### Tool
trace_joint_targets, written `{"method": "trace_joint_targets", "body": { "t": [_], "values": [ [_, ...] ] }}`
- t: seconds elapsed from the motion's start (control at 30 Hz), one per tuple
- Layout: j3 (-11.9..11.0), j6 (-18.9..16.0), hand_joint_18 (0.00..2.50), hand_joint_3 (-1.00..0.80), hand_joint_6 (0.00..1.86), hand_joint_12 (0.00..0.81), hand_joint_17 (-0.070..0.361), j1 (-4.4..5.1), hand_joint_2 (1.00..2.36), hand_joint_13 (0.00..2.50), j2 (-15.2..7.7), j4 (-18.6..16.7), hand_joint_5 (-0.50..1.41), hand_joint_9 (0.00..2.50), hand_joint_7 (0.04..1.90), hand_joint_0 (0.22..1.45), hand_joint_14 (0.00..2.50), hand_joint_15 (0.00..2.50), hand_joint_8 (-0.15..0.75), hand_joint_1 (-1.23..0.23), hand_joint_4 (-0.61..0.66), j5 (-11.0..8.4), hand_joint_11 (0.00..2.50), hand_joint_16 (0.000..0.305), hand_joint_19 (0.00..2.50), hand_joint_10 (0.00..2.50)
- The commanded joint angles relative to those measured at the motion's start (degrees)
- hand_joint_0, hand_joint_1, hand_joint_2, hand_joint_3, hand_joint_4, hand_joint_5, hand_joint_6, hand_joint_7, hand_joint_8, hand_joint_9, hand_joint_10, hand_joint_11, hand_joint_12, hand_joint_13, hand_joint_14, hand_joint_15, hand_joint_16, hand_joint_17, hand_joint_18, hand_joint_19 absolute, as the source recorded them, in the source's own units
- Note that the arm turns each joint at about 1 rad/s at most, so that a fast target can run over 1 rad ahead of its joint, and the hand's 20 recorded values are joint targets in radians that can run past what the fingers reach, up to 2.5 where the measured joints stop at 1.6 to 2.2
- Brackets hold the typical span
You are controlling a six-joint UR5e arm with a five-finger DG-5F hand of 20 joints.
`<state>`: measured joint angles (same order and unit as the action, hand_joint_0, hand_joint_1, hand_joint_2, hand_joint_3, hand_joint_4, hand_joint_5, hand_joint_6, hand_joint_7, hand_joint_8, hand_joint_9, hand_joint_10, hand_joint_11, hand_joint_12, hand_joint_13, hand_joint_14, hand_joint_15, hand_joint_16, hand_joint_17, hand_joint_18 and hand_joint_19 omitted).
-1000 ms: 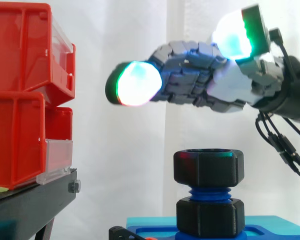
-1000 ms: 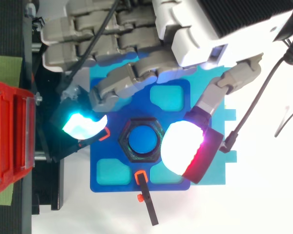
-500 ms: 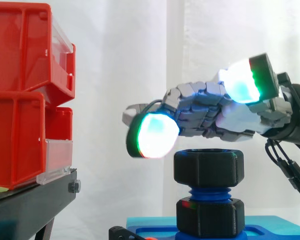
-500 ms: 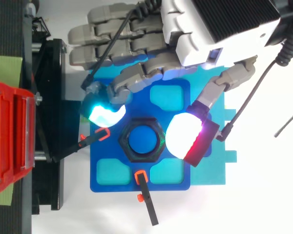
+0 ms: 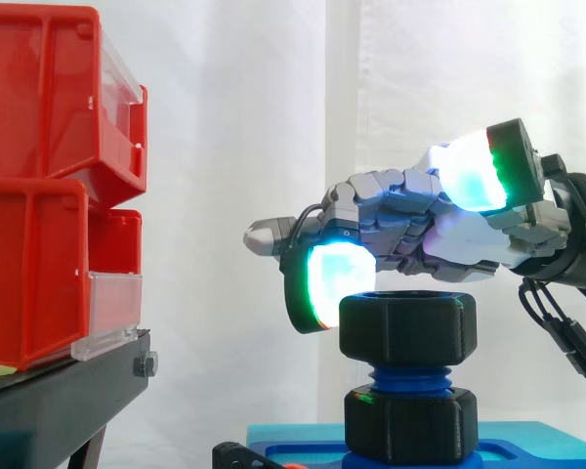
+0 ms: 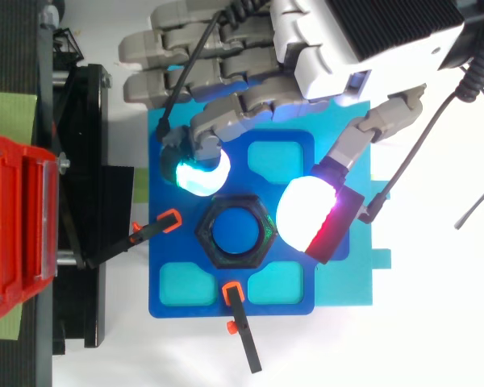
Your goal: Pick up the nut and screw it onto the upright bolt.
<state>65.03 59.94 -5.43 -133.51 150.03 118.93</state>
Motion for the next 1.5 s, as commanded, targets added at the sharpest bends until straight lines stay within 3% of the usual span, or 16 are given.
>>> {"method": "trace_joint_targets", "body": {
  "t": [0.0, 0.3, 0.47, 0.53, 0.7, 0.77, 1.0, 1.33, 1.47],
  "values": [
    [0.0, 0.0, 0.0, -0.5, 0.5, 0.313, 0.097, -0.02, 1.0, 0.0, 0.1, 0.0, -0.1, 0.29, 1.13, 0.46, 0.0, 0.0, 0.223, -0.12, 0.2, -0.02, 0.0, 0.043, 0.0, 0.0],
    [0.0, -0.1, 0.0, -0.5, 0.5, 0.293, 0.085, -0.02, 1.0, 0.14, 0.0, 0.0, -0.03, 0.63, 1.28, 0.48, 0.0, 0.0, 0.247, -0.22, 0.2, 0.16, 0.0, 0.038, 0.0, 0.0],
    [0.0, -0.1, 0.0, -0.5, 0.5, 0.285, 0.077, -0.02, 1.0, 0.19, 0.0, 0.0, -0.01, 0.71, 1.32, 0.49, 0.0, 0.0, 0.242, -0.24, 0.19, -0.02, 0.0, 0.034, 0.0, 0.0],
    [0.0, -0.1, 0.0, -0.5, 0.5, 0.287, 0.076, -0.02, 1.0, 0.19, 0.1, -0.3, -0.04, 0.7, 1.2, 0.49, 0.0, 0.0, 0.236, -0.24, 0.2, -0.02, 0.0, 0.034, 0.0, 0.0],
    [-0.3, -0.2, 0.0, -0.5, 0.5, 0.293, 0.08, -0.11, 1.0, 0.16, 0.1, -1.4, -0.05, 0.69, 1.15, 0.49, 0.0, 0.0, 0.237, -0.24, 0.22, 0.25, 0.0, 0.035, 0.0, 0.0],
    [-2.1, -0.5, 0.0, -0.5, 0.5, 0.292, 0.081, -0.19, 1.0, 0.15, 0.0, -1.1, -0.06, 0.69, 1.09, 0.49, 0.0, 0.0, 0.235, -0.24, 0.23, 0.95, 0.0, 0.036, 0.0, 0.0],
    [-3.9, -0.5, 0.0, -0.5, 0.5, 0.302, 0.086, -0.28, 1.0, 0.1, 0.0, 0.8, -0.1, 0.63, 0.85, 0.48, 0.0, 0.0, 0.228, -0.25, 0.23, 1.74, 0.0, 0.038, 0.0, 0.0],
    [-3.6, -0.3, 0.0, -0.5, 0.5, 0.309, 0.09, 0.77, 1.0, 0.08, -0.1, 0.9, -0.11, 0.61, 0.79, 0.47, 0.0, 0.0, 0.225, -0.25, 0.24, 0.95, 0.0, 0.04, 0.0, 0.0],
    [-1.5, -0.3, 0.0, -0.5, 0.5, 0.305, 0.09, 1.04, 1.0, 0.09, 0.0, -1.1, -0.11, 0.62, 0.81, 0.47, 0.0, 0.0, 0.227, -0.25, 0.25, -0.02, 0.0, 0.04, 0.0, 0.0]
  ]
}}
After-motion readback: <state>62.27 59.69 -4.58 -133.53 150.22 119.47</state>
